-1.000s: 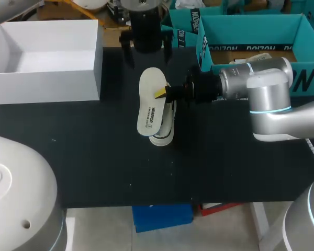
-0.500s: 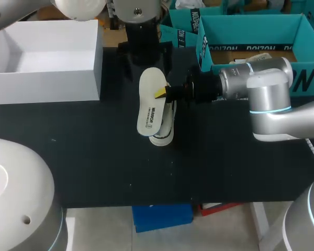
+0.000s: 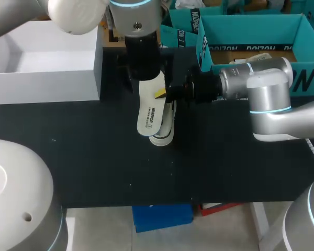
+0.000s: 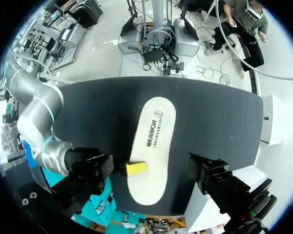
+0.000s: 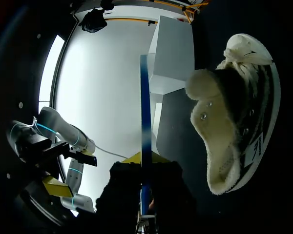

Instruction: Take the shoe out of the shoebox, open the shoe tongue, remove and reinsert the insole, then place the shoe into the shoebox

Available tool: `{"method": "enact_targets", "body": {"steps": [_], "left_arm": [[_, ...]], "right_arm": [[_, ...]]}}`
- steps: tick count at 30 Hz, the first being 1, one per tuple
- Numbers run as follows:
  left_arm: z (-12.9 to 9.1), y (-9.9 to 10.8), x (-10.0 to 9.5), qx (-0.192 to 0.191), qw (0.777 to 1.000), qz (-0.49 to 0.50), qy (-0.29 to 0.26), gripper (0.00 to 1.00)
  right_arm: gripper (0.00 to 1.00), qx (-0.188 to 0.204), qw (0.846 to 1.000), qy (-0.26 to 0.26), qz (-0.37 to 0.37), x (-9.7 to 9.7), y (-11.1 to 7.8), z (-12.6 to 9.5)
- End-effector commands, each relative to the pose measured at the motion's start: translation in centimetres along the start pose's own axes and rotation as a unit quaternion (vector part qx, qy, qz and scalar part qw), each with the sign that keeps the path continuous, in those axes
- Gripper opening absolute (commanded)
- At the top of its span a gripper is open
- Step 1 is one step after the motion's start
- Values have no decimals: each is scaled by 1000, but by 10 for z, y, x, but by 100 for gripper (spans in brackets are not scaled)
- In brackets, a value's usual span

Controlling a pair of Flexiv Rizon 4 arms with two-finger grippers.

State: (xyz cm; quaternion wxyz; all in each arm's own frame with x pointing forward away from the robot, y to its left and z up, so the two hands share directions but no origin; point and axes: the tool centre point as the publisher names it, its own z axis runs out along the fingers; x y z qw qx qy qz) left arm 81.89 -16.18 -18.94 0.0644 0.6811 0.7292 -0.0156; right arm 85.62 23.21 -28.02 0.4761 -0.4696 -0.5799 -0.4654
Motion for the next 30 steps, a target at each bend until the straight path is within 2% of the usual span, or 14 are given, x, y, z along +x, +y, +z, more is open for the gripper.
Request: {"method": "enact_targets", "body": {"steps": [1, 16, 30], "left_arm": [[-2, -10, 6, -7, 1000, 2, -3, 100], [-2, -41, 12, 12, 1000, 21, -8, 100], [0, -41, 13, 11, 1000, 25, -6, 100]], "right_arm": [[0, -1, 1000, -1, 0, 0, 0, 1], [0, -1, 1000, -1, 0, 0, 0, 1], [0, -1, 1000, -1, 0, 0, 0, 1]]}}
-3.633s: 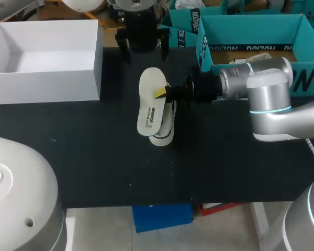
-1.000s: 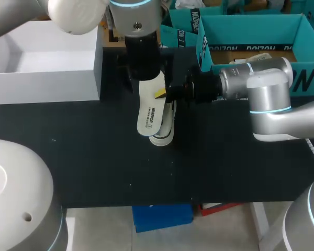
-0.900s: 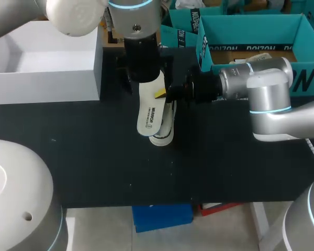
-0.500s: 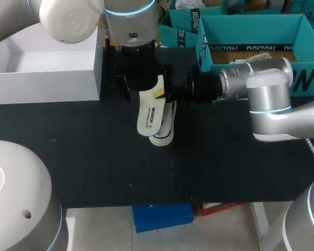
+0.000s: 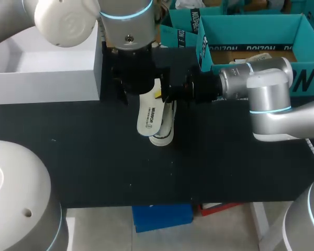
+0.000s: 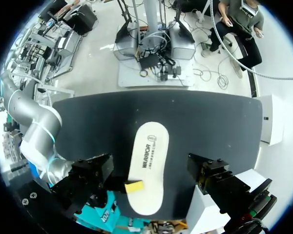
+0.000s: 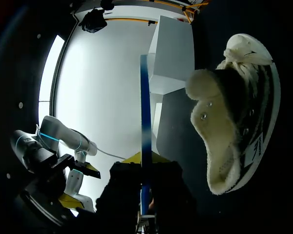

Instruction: Take the shoe out of the shoebox, open the shoe tongue, remove and reinsert the insole, then place the shoe into the shoebox

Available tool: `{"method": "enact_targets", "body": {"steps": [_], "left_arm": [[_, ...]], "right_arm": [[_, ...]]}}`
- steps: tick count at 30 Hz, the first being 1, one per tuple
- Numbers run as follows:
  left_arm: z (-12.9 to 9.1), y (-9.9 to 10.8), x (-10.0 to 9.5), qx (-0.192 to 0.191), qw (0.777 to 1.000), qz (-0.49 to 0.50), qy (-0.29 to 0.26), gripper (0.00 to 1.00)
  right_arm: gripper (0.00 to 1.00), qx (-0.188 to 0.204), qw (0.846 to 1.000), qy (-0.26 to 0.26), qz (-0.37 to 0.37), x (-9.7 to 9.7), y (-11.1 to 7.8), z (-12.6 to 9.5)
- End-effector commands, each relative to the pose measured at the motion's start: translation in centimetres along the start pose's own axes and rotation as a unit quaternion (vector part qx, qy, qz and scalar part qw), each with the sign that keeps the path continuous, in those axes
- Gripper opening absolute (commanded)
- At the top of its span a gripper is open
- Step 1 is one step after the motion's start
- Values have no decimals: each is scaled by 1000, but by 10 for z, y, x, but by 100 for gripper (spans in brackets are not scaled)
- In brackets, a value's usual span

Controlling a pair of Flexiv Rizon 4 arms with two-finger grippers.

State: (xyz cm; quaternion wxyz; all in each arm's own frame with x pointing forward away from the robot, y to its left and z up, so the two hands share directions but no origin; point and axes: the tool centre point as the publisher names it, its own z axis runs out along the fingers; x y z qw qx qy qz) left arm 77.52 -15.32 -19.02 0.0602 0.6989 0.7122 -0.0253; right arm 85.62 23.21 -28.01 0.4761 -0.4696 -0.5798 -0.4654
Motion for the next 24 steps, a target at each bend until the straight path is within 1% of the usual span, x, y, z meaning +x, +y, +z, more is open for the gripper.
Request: {"method": "enact_targets", "body": {"steps": [1, 6, 9, 12, 13, 15, 17, 22, 24], "left_arm": [[4, 3, 1, 0, 1000, 1, -2, 100], [5, 16, 5, -1, 1000, -7, -8, 100], [3, 23, 9, -6, 1000, -13, -25, 100], [2, 29, 13, -4, 998, -19, -59, 100], [3, 31, 15, -5, 997, -21, -76, 100], [4, 36, 22, 11, 992, -33, -120, 100], [5, 43, 31, 14, 986, -56, -154, 100], [9, 51, 41, 6, 977, -64, -203, 100], [11, 53, 44, 12, 971, -64, -229, 100]], "right_arm": [[0, -1, 1000, -1, 0, 0, 0, 1], [0, -1, 1000, -1, 0, 0, 0, 1], [0, -1, 1000, -1, 0, 0, 0, 1], [0, -1, 1000, -1, 0, 0, 0, 1], [0, -1, 1000, -1, 0, 0, 0, 1], [0, -1, 1000, -1, 0, 0, 0, 1], [0, -1, 1000, -1, 0, 0, 0, 1], [0, -1, 1000, -1, 0, 0, 0, 1], [0, -1, 1000, -1, 0, 0, 0, 1]]}}
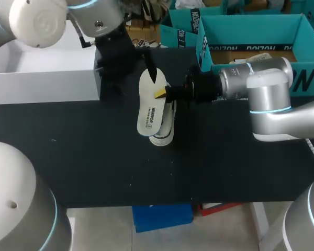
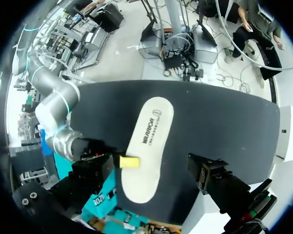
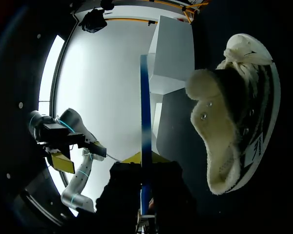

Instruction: Take the shoe out of the shoebox, open the shoe tongue, remove and reinsert the insole, then place the shoe into the shoebox

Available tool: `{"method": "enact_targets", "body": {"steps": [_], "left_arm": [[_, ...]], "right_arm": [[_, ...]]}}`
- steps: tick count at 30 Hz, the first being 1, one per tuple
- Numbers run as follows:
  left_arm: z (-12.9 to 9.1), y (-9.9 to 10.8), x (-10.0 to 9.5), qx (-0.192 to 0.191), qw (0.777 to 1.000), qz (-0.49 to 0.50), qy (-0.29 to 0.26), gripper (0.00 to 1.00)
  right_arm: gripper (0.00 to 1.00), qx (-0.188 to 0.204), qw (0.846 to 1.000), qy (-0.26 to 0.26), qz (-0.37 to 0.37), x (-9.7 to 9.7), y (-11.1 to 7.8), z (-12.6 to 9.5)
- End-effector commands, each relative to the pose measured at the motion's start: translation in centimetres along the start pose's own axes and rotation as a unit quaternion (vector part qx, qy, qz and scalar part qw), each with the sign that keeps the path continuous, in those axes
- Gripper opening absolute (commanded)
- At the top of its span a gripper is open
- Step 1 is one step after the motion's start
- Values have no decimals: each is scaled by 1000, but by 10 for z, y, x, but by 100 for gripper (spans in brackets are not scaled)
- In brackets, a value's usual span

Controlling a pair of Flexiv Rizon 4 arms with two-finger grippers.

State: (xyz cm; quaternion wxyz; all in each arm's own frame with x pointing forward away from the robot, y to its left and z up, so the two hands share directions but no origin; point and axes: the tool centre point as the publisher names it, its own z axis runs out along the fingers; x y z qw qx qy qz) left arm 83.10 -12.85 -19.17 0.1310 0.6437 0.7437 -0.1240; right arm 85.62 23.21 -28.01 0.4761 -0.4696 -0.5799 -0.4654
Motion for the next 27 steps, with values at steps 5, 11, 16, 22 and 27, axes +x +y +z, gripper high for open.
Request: {"method": "enact_targets", "body": {"steps": [5, 11, 16, 22, 27], "left_arm": [[12, 5, 29, 16, 986, 6, -167, 100], [21, 14, 35, 42, 974, 2, -225, 100], [26, 22, 40, 77, 955, 7, -286, 100], [30, 32, 44, 92, 938, 11, -333, 100], [31, 37, 46, 89, 933, 14, -347, 100]], "right_arm": [[0, -1, 1000, -1, 0, 0, 0, 1], [0, -1, 1000, -1, 0, 0, 0, 1], [0, -1, 1000, -1, 0, 0, 0, 1], [0, -1, 1000, -1, 0, 0, 0, 1], [0, -1, 1000, -1, 0, 0, 0, 1]]}}
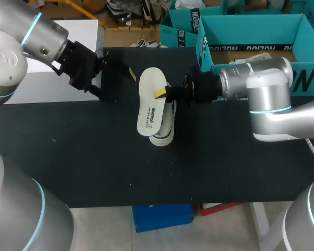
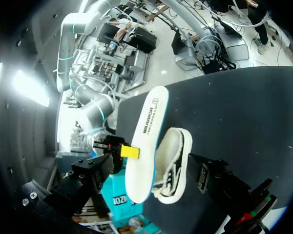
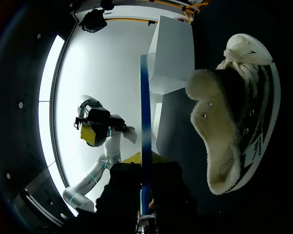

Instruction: Take the shoe out of the shoebox, open the shoe tongue, remove and reinsert the insole, then place the shoe into the shoebox

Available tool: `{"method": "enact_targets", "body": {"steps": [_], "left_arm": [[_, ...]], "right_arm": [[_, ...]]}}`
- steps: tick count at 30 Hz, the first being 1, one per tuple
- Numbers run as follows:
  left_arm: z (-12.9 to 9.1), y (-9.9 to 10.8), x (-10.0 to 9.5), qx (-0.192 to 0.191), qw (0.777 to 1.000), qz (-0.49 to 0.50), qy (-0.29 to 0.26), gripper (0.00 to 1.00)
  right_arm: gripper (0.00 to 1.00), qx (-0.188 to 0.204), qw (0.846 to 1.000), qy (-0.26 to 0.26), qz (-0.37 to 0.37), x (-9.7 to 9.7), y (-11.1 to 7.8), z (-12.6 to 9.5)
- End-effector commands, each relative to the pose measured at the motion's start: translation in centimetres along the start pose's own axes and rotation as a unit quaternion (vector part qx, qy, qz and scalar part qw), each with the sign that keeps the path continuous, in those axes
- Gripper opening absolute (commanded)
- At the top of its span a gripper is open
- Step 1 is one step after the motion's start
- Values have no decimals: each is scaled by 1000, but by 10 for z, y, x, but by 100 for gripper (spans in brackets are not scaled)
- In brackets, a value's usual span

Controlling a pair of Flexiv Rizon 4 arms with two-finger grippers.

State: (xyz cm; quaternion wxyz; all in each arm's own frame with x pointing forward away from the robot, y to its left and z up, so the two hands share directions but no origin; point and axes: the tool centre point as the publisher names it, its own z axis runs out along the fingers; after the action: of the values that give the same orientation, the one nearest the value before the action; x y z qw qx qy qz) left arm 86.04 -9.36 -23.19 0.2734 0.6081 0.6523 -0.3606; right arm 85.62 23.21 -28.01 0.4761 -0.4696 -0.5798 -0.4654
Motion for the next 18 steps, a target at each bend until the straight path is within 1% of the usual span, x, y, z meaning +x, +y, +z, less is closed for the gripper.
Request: {"method": "enact_targets", "body": {"steps": [1, 4, 6, 10, 14, 16, 18], "left_arm": [[3, 4, 7, -5, 997, 3, -78, 100], [8, 5, 10, -12, 996, 4, -83, 100], [12, 5, 12, -24, 997, 2, -71, 100], [20, 7, 15, -36, 998, 13, -59, 100], [27, 10, 20, -24, 998, 19, -61, 100], [30, 12, 22, -13, 999, 8, -44, 100], [30, 12, 22, -13, 999, 8, -44, 100]], "right_arm": [[0, -1, 1000, -1, 0, 0, 0, 1], [0, -1, 1000, -1, 0, 0, 0, 1], [0, -1, 1000, -1, 0, 0, 0, 1], [0, -1, 1000, -1, 0, 0, 0, 1], [0, -1, 1000, -1, 0, 0, 0, 1], [0, -1, 1000, -1, 0, 0, 0, 1], [0, -1, 1000, -1, 0, 0, 0, 1]]}}
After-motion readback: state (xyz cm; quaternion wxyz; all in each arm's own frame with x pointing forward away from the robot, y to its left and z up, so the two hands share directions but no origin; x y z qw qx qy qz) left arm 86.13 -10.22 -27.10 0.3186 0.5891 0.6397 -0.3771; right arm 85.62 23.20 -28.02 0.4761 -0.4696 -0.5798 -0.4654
